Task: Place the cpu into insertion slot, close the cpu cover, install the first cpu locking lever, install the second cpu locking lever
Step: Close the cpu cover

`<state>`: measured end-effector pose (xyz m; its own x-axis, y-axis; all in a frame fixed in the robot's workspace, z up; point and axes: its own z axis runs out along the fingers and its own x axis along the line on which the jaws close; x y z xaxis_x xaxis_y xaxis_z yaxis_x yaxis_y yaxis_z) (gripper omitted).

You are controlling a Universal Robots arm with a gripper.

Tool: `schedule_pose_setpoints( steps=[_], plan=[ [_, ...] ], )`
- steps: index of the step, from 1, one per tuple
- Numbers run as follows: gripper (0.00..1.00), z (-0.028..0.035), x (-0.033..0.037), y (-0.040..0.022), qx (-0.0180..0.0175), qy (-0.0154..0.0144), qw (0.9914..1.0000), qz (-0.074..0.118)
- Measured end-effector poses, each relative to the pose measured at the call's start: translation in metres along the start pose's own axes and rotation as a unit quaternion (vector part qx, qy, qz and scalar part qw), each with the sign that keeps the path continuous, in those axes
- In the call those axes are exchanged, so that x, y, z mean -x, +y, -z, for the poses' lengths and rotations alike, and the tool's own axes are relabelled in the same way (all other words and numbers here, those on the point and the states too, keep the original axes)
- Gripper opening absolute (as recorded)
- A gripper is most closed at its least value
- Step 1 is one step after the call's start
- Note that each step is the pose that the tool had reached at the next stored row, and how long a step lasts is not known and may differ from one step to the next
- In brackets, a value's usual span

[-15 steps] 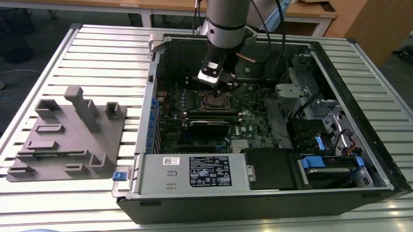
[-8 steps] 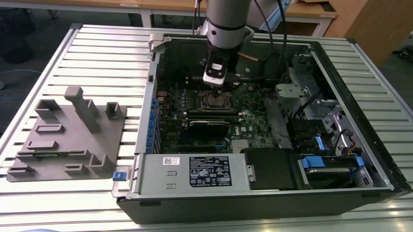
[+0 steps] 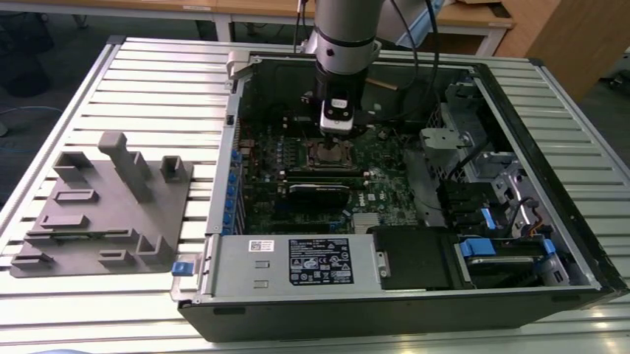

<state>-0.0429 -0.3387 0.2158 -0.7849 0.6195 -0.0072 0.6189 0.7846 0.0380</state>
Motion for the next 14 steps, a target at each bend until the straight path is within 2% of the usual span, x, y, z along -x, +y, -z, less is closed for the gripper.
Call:
schedule_pose_setpoints(
  steps=[3,14],
  plan=[
    [0.11,-0.0001,0.0,0.0,0.0002,0.0008,0.99976,0.022],
    [0.11,-0.0001,0.0,0.0,0.0002,0.001,0.99966,0.026]
  ],
)
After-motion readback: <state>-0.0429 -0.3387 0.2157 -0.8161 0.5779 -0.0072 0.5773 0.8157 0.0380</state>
